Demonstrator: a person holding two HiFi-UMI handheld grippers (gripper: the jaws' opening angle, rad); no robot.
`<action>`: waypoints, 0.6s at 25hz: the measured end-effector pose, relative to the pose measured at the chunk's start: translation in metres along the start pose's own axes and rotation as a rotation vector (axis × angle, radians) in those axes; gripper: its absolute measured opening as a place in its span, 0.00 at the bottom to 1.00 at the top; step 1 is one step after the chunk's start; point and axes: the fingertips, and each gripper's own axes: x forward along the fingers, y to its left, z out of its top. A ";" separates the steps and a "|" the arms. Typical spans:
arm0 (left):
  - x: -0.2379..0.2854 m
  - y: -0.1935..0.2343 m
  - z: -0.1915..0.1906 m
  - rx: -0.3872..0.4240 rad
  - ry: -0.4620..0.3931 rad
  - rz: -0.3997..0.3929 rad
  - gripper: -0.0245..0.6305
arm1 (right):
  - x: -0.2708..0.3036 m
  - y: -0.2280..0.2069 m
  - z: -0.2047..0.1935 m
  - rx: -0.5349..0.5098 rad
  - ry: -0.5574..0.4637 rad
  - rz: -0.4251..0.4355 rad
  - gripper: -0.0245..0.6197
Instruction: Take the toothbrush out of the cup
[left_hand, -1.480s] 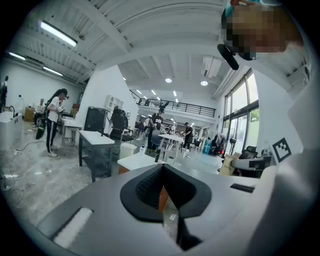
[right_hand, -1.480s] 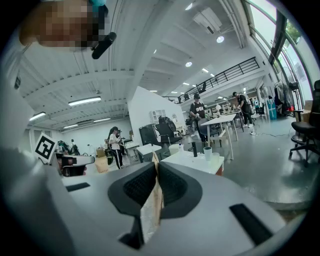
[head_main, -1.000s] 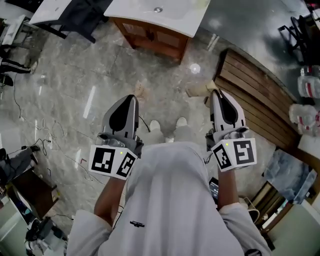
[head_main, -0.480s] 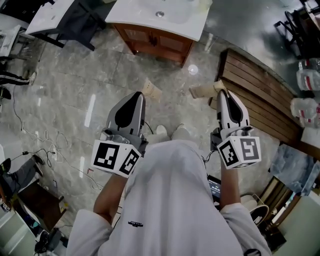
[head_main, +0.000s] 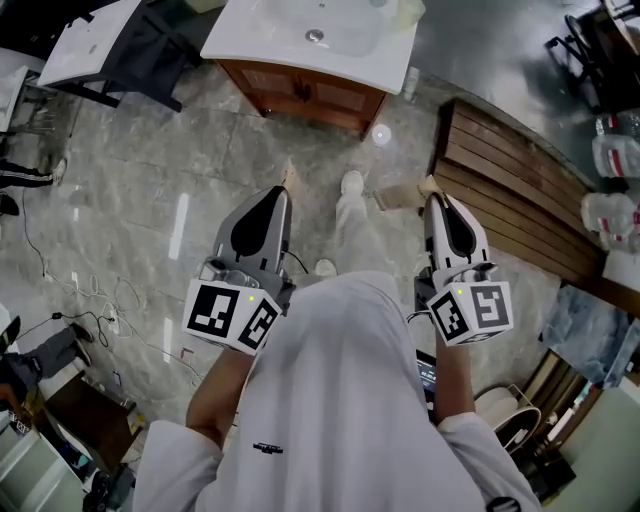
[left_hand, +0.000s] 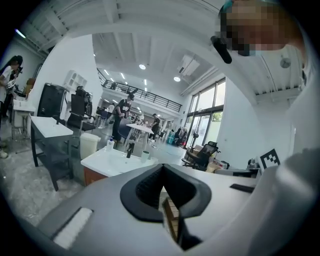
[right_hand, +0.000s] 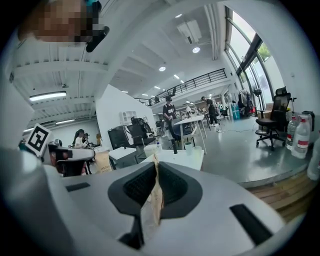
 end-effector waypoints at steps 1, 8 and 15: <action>0.011 0.005 0.001 -0.001 0.006 0.002 0.04 | 0.011 -0.007 0.001 0.007 0.001 -0.001 0.06; 0.129 0.055 0.037 0.006 0.039 0.010 0.04 | 0.136 -0.060 0.035 0.003 -0.009 0.066 0.06; 0.260 0.090 0.109 0.051 0.049 0.031 0.04 | 0.263 -0.119 0.122 -0.059 -0.035 0.125 0.06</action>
